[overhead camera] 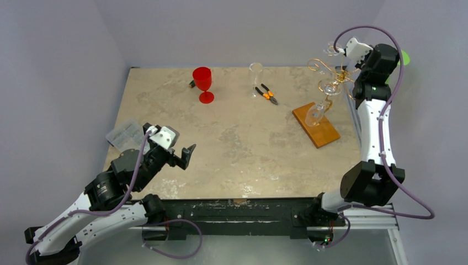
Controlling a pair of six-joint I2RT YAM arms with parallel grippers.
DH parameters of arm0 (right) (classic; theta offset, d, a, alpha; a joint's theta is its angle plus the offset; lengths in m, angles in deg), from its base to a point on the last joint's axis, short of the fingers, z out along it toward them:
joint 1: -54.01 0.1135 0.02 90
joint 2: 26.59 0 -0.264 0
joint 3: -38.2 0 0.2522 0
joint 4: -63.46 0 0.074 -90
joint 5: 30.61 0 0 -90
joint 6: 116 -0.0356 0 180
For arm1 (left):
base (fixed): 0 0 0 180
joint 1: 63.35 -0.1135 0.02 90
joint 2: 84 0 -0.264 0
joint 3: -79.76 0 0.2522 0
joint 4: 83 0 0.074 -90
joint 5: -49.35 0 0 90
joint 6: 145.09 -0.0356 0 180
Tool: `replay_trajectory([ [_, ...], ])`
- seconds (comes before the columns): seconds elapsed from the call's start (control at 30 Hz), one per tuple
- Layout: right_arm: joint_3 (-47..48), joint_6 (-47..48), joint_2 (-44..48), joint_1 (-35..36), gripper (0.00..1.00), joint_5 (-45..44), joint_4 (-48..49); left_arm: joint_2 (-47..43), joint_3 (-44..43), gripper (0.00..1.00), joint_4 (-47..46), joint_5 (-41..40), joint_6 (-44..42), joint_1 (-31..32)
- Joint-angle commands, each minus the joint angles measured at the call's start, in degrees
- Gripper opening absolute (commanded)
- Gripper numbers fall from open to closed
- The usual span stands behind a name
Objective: Place the wine glass upside down on the wine glass rack
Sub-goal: Turn the wine glass upside down at the wine rack.
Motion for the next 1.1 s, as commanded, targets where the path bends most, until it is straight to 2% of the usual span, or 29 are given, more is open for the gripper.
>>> replay_trajectory([
  [0.0, -0.6, 0.04, 3.54, -0.28, 0.0, 2.7, 1.05, -0.06, 0.34, 1.0, -1.96, 0.72, -1.15, -0.32],
  [1.07, -7.23, 1.39, 10.55, 0.91, 0.0, 13.69, 0.62, -0.28, 0.41, 1.0, -1.96, 1.19, -1.15, -0.81],
])
